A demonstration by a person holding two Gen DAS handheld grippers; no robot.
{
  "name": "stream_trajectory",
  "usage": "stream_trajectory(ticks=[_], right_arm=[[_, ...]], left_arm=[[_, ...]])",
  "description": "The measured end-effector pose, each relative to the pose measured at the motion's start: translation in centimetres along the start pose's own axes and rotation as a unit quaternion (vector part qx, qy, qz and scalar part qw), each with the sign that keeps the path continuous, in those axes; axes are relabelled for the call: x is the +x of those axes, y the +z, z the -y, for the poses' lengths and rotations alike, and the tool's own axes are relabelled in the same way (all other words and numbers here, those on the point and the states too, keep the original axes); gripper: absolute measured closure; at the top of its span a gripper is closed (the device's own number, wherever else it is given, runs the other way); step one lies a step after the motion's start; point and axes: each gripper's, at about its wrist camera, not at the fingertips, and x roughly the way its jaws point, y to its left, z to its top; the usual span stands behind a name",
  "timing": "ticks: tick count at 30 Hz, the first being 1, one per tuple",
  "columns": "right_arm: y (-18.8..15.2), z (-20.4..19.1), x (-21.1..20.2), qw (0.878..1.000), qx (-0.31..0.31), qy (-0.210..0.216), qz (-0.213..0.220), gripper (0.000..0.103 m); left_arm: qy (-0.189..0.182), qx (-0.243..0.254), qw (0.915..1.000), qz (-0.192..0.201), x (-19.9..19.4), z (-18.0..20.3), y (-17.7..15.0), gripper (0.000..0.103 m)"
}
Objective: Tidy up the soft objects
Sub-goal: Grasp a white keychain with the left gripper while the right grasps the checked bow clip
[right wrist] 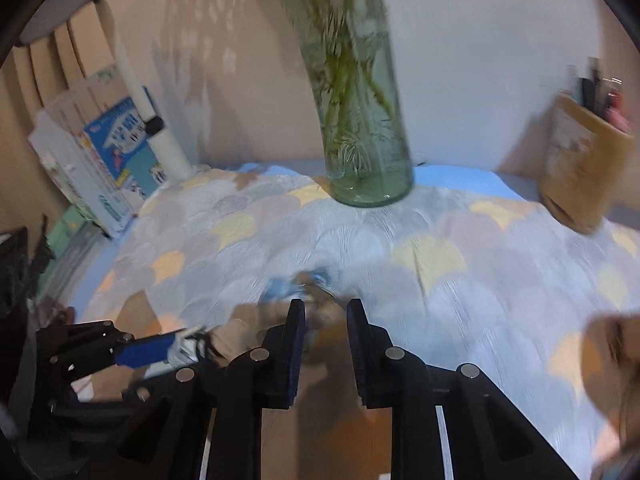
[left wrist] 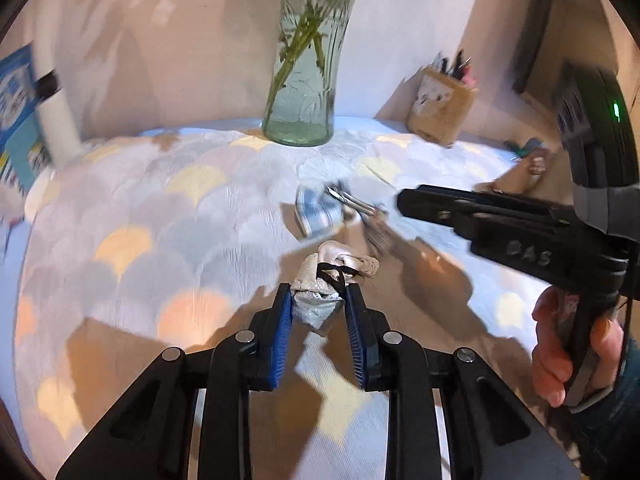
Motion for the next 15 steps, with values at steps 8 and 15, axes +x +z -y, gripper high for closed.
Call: stream_trajectory(ticks=[8,15], right_arm=[[-5.8,-0.5,-9.4,0.999,0.044,0.015,0.029,0.082],[-5.3,-1.5,-8.1,0.999,0.014,0.023,-0.04,0.037]], left_arm=[[-0.015,-0.016,0.9997,0.008,-4.1,0.6,-4.5,0.08],[0.044,-0.052,0.9976,0.013,-4.1,-1.2,-5.6,0.08]])
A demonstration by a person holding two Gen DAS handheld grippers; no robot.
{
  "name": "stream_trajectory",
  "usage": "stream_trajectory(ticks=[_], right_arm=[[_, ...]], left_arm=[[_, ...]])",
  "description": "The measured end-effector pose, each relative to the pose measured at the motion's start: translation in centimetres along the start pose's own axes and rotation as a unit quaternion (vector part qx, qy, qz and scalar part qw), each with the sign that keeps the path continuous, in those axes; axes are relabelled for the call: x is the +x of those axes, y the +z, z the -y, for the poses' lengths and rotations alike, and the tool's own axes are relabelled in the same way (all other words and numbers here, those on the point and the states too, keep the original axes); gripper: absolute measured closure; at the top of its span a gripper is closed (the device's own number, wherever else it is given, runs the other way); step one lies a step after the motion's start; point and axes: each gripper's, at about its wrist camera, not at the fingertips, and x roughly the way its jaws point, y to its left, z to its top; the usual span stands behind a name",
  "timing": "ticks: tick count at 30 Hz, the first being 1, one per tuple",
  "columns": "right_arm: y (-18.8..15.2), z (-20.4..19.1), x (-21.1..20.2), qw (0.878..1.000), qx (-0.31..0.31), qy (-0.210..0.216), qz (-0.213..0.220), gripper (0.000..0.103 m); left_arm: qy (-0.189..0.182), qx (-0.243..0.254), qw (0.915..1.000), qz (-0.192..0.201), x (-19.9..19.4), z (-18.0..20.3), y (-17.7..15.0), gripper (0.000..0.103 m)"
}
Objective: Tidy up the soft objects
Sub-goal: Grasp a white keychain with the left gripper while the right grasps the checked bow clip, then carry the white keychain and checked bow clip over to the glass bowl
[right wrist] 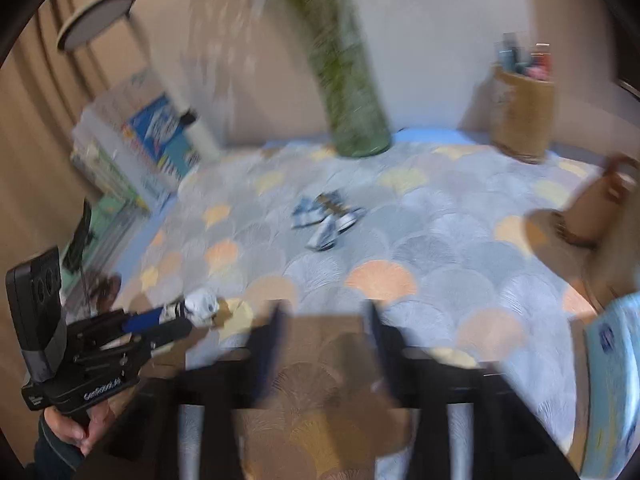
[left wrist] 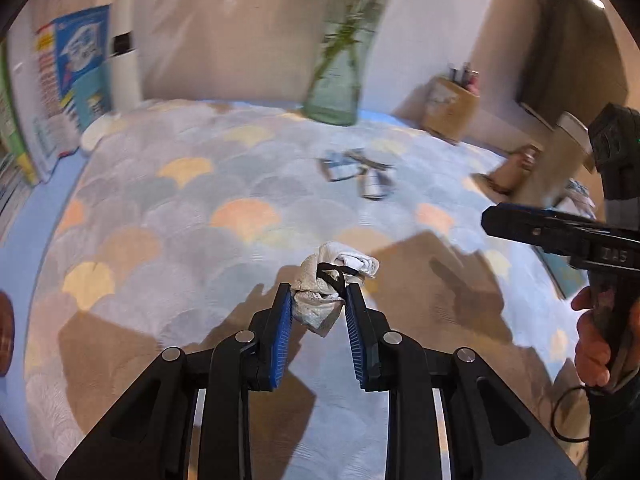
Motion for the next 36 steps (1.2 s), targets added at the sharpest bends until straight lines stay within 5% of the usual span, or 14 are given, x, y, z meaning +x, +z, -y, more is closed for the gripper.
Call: stream_trajectory(ticks=[1,2,6,12,17,23,27,34,36], right_arm=[[0.4,-0.3,0.6,1.0,-0.012,-0.001,-0.001,0.019],[0.9,-0.5,1.5,1.0,-0.032,-0.001,-0.001,0.016],[2.3,-0.7,6.4,0.997,-0.071,-0.023,-0.028,0.016],[5.6,0.7,11.4,0.998,-0.055,-0.013,-0.032,0.016],[6.8,-0.7,13.9,0.994,-0.088,-0.058,-0.039,0.016],[5.8,-1.8,13.1,0.991,-0.122,-0.058,-0.018,0.074],[4.7,-2.8,11.1,0.99,-0.135,-0.03,0.013,0.075],[0.6,-3.3,6.9,0.994,-0.109,0.007,0.0,0.076],[-1.0,-3.3,4.9,0.994,-0.105,-0.003,-0.002,0.075]], left_arm=[[0.005,-0.007,1.0,0.0,0.3,-0.4,-0.1,0.08],[0.01,-0.012,0.9999,0.001,0.6,-0.7,-0.2,0.08],[0.028,-0.042,0.9987,0.009,1.2,-2.0,-0.6,0.08],[0.049,-0.016,0.9985,0.017,1.2,-1.0,-0.8,0.079],[0.06,-0.002,0.9979,0.022,1.1,-0.6,-1.0,0.079],[0.071,0.004,0.9972,0.023,1.2,-0.2,-1.0,0.079],[0.083,0.008,0.996,0.032,0.8,0.0,-1.1,0.079],[0.081,0.028,0.9956,0.039,0.0,1.1,-1.3,0.08],[0.047,0.017,0.9981,0.036,-0.7,1.6,-1.6,0.08]])
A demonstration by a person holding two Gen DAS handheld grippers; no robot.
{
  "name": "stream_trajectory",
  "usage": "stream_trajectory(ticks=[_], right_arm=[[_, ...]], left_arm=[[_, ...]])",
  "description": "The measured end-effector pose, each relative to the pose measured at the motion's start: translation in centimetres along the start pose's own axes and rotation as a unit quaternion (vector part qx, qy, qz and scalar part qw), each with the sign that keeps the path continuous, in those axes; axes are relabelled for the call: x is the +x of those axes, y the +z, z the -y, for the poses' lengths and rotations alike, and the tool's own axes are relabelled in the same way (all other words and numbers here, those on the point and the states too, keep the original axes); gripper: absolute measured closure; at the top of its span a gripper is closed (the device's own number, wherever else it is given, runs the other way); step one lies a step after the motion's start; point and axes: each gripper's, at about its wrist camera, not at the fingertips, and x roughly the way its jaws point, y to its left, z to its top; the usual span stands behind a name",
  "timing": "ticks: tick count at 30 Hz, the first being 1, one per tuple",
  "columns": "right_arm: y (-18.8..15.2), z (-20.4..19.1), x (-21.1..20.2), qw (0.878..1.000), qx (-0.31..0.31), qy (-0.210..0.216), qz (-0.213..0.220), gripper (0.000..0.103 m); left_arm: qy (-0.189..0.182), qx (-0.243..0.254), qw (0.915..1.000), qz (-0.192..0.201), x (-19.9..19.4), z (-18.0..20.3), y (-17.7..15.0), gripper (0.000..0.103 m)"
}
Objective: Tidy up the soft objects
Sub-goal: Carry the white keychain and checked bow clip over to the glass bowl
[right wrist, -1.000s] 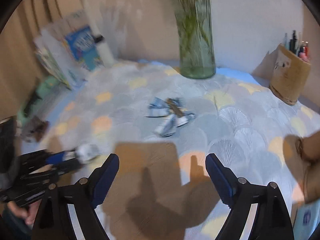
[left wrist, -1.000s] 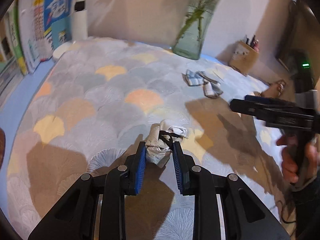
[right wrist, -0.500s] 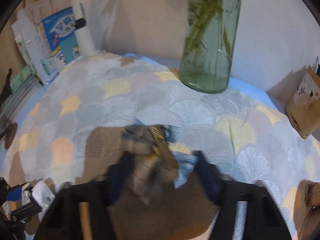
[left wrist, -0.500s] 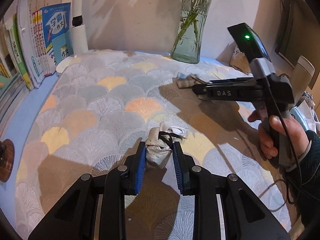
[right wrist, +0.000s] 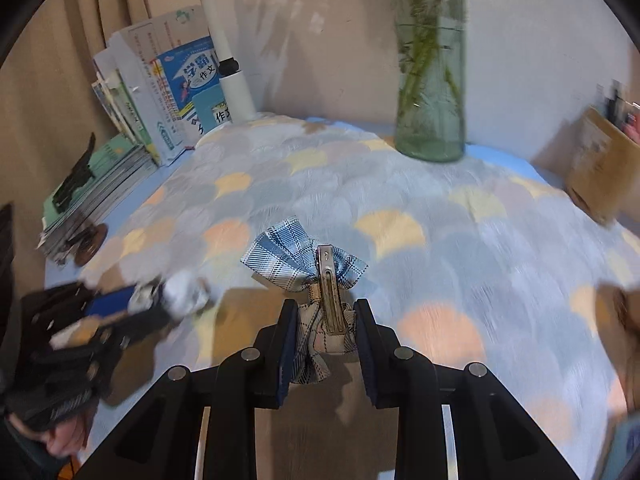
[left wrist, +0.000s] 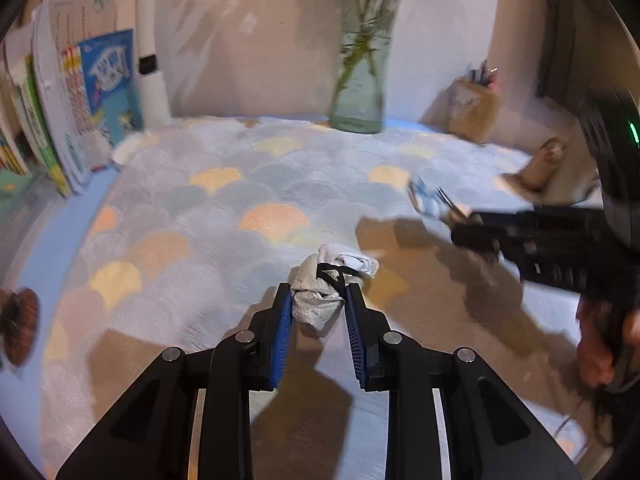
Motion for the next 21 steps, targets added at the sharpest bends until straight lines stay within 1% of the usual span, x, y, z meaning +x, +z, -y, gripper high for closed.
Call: stream_trajectory(ticks=[1,2,5,7,9,11,12,14,17,20,21], right_arm=[[-0.7,-0.2,-0.8,1.0,-0.001,-0.008,-0.001,0.075],[-1.7,0.0,-2.1,1.0,0.002,-0.016,-0.001,0.075],[-4.7,1.3,-5.9,0.999,0.033,-0.021,0.004,0.075],[-6.4,2.1,-8.1,0.998,0.056,-0.03,0.013,0.075],[-8.0,2.9,-10.4,0.996,0.079,-0.039,0.026,0.075],[-9.3,3.7,-12.6,0.993,0.102,-0.036,0.039,0.075],[-9.8,4.0,-13.7,0.992,0.112,-0.034,0.047,0.075],[-10.7,4.6,-16.1,0.989,0.128,-0.042,0.062,0.075],[-12.0,6.3,-19.6,0.983,0.152,-0.053,0.083,0.075],[-13.1,8.3,-23.5,0.977,0.169,-0.075,0.11,0.075],[-13.5,8.9,-24.8,0.974,0.174,-0.085,0.121,0.075]], left_arm=[[-0.015,-0.004,0.9999,0.0,-0.4,0.4,-0.2,0.08],[-0.02,-0.004,0.9998,0.001,-0.7,0.9,-0.4,0.08],[-0.042,0.005,0.9991,0.009,-1.8,3.3,-0.6,0.08],[-0.064,0.019,0.9977,0.013,-2.6,5.6,-0.5,0.08],[-0.074,0.035,0.9965,0.018,-3.3,7.7,-0.4,0.08],[-0.088,0.052,0.9945,0.022,-4.0,10.0,-0.1,0.08],[-0.098,0.059,0.9932,0.023,-4.3,11.2,0.1,0.08],[-0.118,0.071,0.9902,0.027,-4.9,13.5,0.5,0.08],[-0.152,0.09,0.9836,0.036,-5.9,17.5,1.6,0.08],[-0.175,0.113,0.9772,0.042,-6.5,21.2,2.8,0.08],[-0.183,0.126,0.9738,0.046,-6.7,23.2,3.4,0.08]])
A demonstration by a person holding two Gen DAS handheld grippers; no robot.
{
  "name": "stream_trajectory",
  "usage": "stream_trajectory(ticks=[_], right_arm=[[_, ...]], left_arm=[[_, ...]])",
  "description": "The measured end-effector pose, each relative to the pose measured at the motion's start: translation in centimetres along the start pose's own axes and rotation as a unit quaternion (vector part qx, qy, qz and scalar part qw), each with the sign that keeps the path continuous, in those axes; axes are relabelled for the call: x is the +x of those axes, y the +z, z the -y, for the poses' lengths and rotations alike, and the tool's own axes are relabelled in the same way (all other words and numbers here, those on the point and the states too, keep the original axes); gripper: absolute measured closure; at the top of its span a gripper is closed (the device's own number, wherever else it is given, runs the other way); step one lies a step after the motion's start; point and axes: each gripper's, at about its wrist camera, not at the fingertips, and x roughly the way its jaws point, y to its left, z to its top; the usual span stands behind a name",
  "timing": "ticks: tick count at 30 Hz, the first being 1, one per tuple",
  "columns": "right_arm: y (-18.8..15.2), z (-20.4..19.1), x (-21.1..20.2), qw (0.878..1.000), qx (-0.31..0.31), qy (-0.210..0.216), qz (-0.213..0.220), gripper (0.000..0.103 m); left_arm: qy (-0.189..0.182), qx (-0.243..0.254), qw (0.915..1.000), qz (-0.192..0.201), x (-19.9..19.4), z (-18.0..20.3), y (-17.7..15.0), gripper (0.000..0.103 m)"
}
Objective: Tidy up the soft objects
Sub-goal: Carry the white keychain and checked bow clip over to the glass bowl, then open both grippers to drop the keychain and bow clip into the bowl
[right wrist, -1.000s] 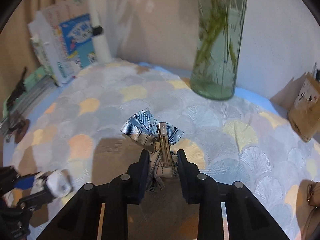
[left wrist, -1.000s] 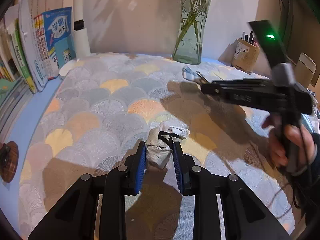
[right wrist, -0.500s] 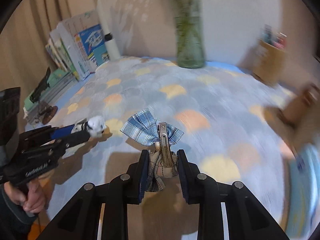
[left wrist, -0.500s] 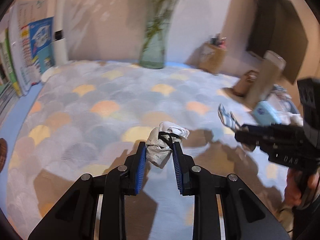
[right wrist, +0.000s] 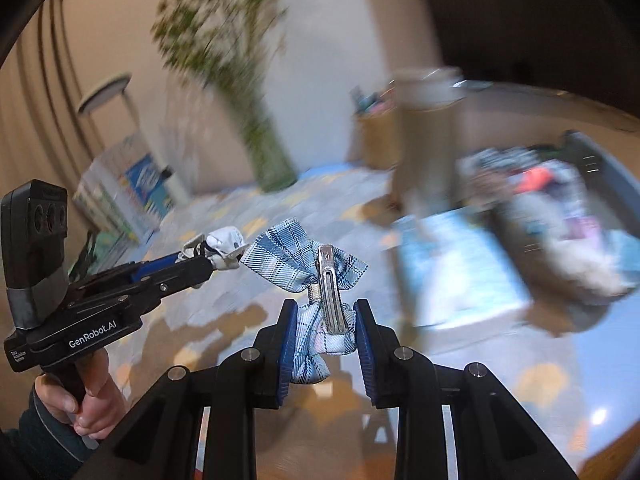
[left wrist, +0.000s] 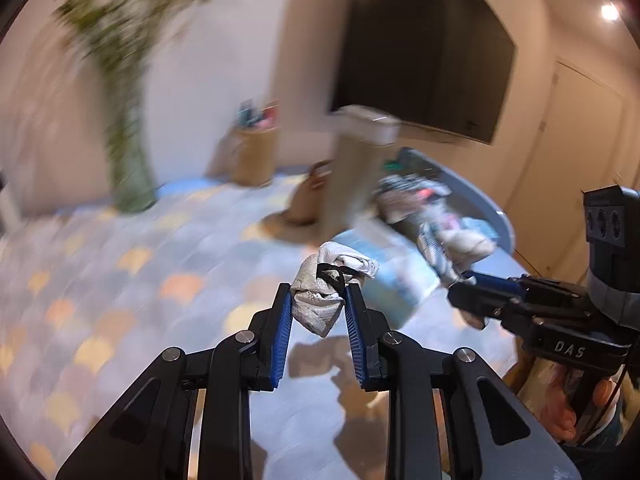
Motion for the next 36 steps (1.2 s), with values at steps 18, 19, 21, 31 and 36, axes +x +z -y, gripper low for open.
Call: stream_trajectory(ticks=[18,19,21,31,36], right_arm=[[7.4,21.5,-8.4,0.964,0.19,-0.164,0.087,0.075],[7.7,22.3,-8.0,0.961,0.2,-0.168,0.085,0.075],[8.6,23.4,-7.0,0.958,0.212,-0.175,0.076,0.075],[9.0,26.9,-3.5,0.951,0.258,-0.166,0.03,0.049],[7.9,25.8,-4.8,0.954,0.243,-0.172,0.027,0.049]], left_arm=[[-0.083,0.062,0.9933,-0.051,14.9,14.4,10.8,0.08],[-0.082,0.064,0.9932,-0.053,15.4,14.8,10.9,0.08],[-0.079,0.071,0.9929,-0.055,16.5,15.5,11.3,0.08],[-0.09,0.115,0.9854,-0.087,19.3,18.2,10.2,0.037],[-0.102,0.113,0.9851,-0.081,16.9,17.8,9.7,0.037]])
